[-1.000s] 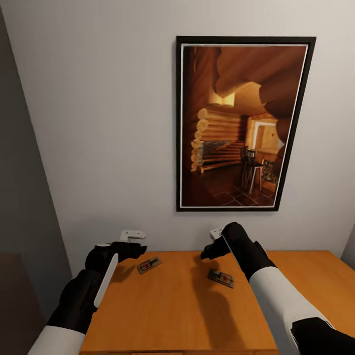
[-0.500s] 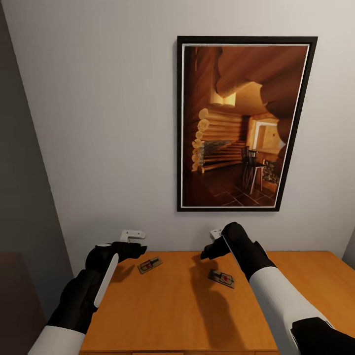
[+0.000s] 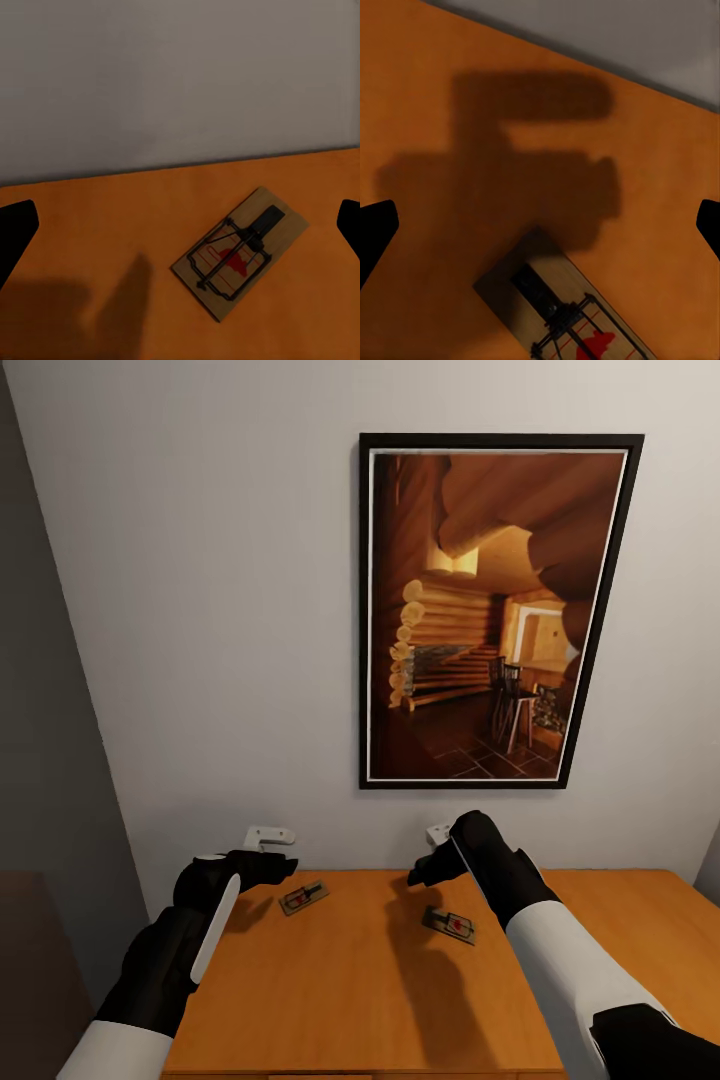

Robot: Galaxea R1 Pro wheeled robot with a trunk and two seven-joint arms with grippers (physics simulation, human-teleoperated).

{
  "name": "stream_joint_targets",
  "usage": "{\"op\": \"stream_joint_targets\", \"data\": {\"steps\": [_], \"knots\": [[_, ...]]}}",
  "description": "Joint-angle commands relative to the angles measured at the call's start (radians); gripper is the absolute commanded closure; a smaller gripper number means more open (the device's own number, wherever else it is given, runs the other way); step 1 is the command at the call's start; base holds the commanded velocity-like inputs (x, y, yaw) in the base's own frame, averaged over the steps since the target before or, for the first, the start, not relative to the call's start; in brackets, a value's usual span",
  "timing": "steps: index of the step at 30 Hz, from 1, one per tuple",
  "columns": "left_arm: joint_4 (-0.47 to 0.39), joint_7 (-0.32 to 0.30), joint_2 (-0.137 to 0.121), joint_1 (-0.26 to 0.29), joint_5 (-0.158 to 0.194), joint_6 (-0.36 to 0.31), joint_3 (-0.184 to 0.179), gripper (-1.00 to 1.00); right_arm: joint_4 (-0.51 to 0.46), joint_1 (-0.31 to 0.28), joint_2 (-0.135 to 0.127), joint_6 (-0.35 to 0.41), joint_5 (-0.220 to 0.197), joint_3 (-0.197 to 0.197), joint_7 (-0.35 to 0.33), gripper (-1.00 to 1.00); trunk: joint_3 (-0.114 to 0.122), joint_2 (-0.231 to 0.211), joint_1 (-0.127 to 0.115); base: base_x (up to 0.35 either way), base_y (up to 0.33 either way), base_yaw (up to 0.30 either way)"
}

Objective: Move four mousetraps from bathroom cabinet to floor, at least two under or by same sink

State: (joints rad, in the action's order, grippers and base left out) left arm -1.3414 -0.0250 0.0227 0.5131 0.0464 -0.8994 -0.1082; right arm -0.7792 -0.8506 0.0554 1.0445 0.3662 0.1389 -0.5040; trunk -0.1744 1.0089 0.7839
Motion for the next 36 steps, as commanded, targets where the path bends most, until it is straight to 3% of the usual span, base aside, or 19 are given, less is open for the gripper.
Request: {"op": "stream_joint_targets", "data": {"steps": [1,36], "knots": [[-0.001,0.000,0.000,0.001,0.004,-0.005,0.000,-1.00,-0.001,-0.001,0.000,0.003,0.011,0.001,-0.009,-1.00,-0.002,0.001,0.000,0.000,0.000,0.000],[-0.001,0.000,0.000,0.001,0.004,-0.004,-0.001,-1.00,0.014,-0.001,-0.004,0.003,0.008,0.003,-0.009,-1.00,-0.002,0.001,0.000,-0.038,-0.035,0.000]]}}
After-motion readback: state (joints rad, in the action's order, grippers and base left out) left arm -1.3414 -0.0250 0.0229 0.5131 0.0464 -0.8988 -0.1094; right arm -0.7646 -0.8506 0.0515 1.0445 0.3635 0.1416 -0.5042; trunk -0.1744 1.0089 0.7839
